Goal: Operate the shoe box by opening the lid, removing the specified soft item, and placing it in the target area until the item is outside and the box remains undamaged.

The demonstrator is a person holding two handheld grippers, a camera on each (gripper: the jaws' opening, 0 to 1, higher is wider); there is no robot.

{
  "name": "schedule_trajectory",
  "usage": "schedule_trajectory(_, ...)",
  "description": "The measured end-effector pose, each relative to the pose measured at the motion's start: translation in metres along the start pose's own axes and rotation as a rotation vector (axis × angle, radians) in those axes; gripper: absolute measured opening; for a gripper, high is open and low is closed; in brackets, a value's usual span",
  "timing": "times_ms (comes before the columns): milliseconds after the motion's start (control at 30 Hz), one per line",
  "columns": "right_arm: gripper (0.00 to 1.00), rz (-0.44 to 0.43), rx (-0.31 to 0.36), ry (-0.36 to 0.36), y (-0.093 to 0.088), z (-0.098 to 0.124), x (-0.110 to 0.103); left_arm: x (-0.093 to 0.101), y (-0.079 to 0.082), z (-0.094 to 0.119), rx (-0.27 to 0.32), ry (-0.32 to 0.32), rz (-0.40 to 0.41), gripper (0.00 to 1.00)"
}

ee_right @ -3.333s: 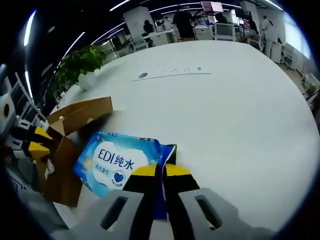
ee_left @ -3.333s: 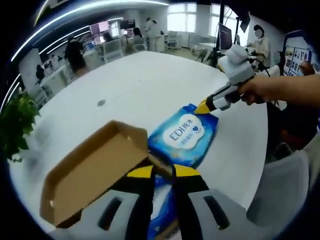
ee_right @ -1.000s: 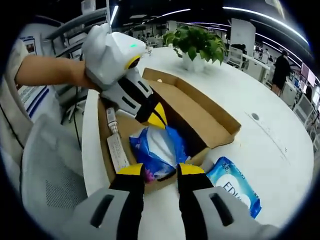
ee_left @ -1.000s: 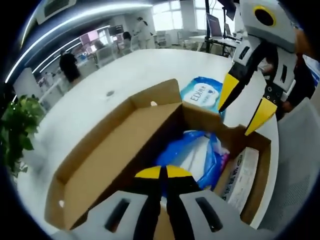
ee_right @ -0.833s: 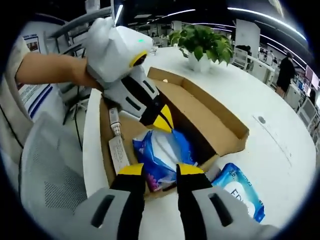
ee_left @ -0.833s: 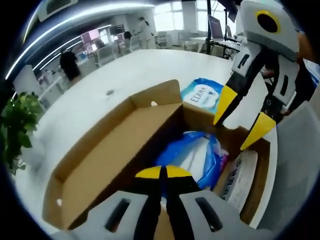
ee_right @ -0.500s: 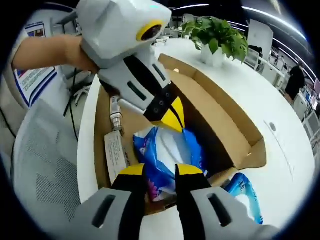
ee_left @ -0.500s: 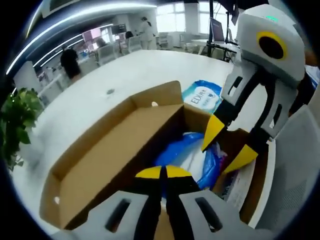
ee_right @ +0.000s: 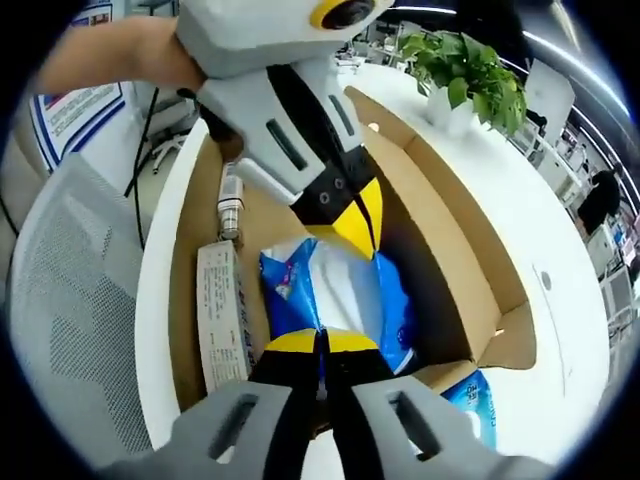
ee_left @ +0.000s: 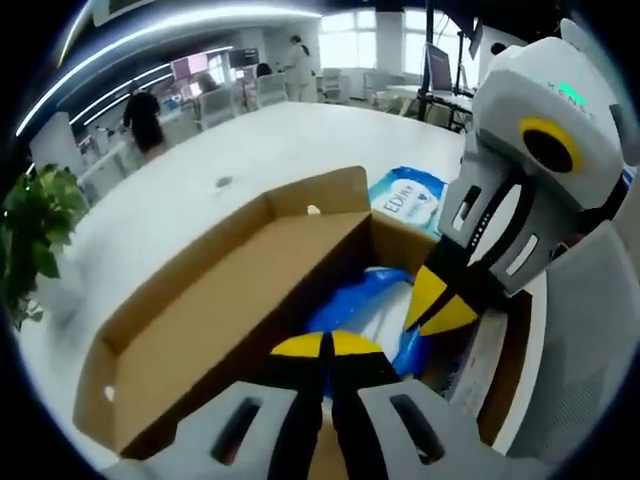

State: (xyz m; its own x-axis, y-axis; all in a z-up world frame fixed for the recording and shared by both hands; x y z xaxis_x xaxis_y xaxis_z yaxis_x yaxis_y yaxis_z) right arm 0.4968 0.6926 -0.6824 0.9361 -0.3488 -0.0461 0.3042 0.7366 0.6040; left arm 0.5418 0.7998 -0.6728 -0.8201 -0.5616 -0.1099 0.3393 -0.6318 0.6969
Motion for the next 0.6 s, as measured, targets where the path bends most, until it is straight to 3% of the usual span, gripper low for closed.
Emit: schedule_trajectory(600,0.00,0.019,0.078,-0.049,0.027,0.030,-0.011,-0.009,0.014,0.036,0.042,0.051,0.018,0.00)
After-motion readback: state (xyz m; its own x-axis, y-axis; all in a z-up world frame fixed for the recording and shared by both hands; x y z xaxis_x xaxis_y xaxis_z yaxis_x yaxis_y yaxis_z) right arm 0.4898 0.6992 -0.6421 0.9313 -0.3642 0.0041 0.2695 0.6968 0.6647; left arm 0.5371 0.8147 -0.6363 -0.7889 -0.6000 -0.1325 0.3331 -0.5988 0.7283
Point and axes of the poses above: the point that each gripper's makers call its tool centre point, and the gripper's own axes: z roughly backward along the fingers, x roughly to its right, y roughly out of its top, the point moved 8 cm from there along z, roughly backward along the fingers, and after that the axes turned 8 degrees about y, right-handed, at the moved point
